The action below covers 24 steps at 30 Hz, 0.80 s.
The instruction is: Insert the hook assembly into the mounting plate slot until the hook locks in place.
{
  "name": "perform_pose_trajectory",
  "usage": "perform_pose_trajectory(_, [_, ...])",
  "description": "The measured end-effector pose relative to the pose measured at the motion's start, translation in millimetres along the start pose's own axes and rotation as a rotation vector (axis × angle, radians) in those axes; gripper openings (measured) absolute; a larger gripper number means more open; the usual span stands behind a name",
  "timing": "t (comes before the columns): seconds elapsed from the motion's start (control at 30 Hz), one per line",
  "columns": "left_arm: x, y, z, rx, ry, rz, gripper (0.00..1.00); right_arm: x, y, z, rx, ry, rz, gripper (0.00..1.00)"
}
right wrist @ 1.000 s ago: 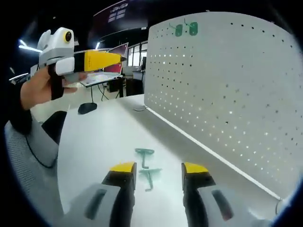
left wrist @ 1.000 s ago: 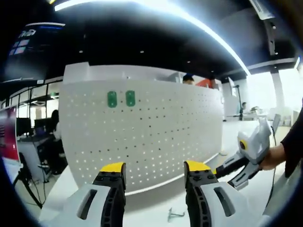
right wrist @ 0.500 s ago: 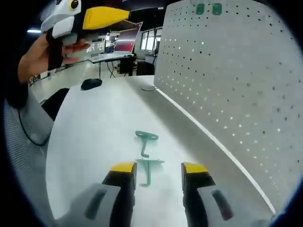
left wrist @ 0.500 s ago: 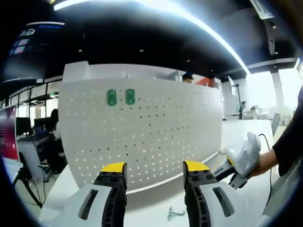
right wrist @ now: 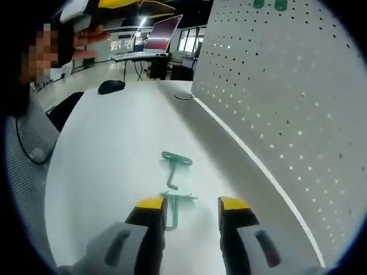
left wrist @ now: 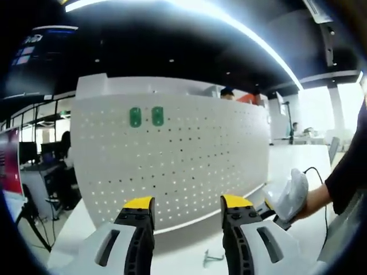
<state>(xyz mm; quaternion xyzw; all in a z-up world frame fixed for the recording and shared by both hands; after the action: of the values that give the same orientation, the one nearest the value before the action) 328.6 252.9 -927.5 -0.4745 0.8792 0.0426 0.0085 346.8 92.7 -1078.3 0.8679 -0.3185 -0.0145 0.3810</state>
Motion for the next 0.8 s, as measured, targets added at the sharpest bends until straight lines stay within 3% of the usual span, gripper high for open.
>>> perform_pose_trajectory(0.47, [-2.4, 0, 2.4, -0.009, 0.004, -0.008, 0.45, -6, -8, -9.2, 0.002, 0.088, -0.038, 0.23])
perform_pose_trajectory(0.8, [-2.9, 0, 3.6, -0.014, 0.003, -0.009, 0.44, -12, -7, -10.2, -0.002, 0.135, -0.060, 0.10])
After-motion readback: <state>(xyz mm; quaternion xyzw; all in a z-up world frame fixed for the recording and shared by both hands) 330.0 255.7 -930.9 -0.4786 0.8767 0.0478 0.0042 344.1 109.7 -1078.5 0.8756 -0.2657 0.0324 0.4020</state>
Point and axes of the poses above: the point that each gripper's makers call its tool centre point, and the gripper's own axes: y roughly backward along the fingers, x roughly to its right, z roughly out of its underside, the point moved 6 cm from there along y, roughly backward along the fingers, and after that the axes turned 2 degrees about -x, right-handed, at the moved point
